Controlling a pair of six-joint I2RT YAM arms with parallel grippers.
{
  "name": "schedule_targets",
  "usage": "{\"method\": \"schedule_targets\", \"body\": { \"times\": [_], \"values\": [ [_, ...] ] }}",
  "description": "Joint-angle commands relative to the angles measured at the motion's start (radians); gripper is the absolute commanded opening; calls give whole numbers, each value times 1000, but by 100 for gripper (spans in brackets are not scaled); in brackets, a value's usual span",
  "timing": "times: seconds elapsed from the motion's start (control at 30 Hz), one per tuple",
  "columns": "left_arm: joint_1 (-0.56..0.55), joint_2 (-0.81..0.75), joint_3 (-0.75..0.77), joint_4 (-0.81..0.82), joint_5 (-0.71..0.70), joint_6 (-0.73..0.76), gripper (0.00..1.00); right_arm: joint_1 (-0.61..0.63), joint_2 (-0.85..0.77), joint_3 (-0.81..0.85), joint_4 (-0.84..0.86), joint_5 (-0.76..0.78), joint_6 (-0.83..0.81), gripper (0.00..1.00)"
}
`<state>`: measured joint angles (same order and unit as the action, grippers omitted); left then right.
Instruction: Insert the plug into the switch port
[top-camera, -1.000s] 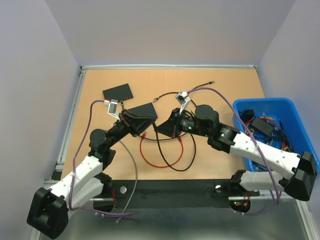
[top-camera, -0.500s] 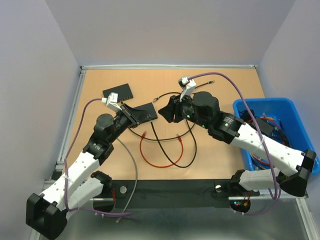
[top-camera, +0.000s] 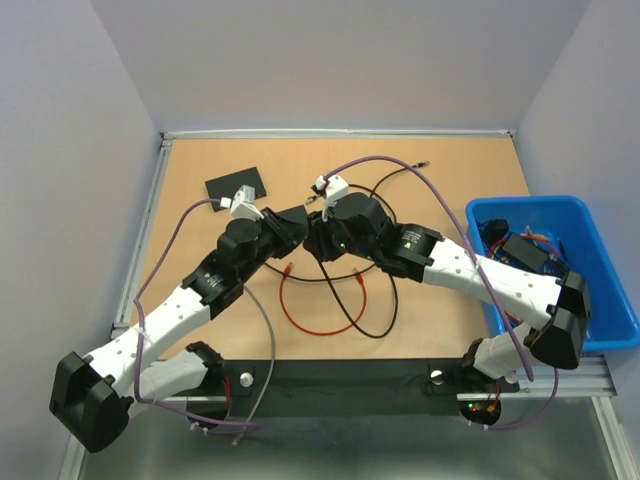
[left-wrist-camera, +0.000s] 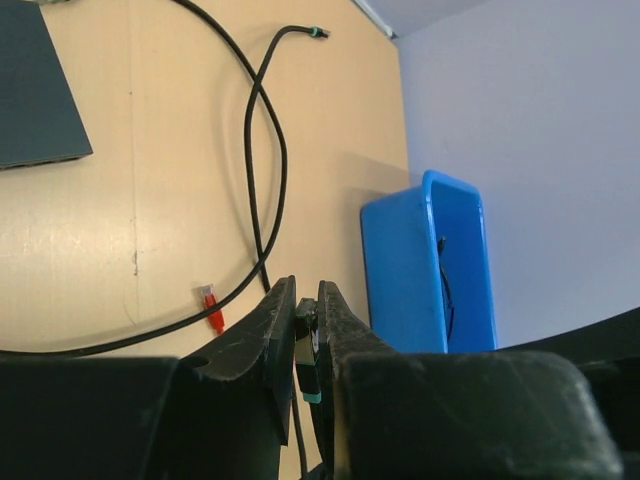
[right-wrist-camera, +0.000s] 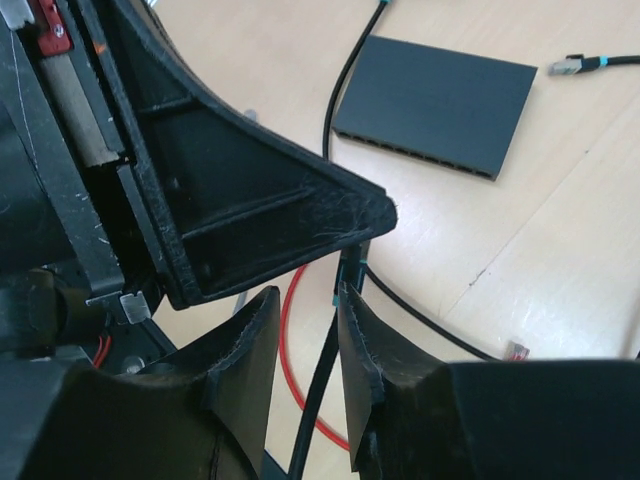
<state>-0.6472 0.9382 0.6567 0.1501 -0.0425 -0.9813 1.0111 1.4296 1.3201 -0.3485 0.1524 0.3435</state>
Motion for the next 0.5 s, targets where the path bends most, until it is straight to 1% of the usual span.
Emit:
{"method": "schedule_targets", "body": {
  "times": [0.0,0.47],
  "values": [
    [-14,-22,49,11,-74,-8,0,24,-3,47,0,22,-8,35],
    [-16,-53,50,3,-73,-7,0,26,15,19,0,55,-12,37]
  ]
}}
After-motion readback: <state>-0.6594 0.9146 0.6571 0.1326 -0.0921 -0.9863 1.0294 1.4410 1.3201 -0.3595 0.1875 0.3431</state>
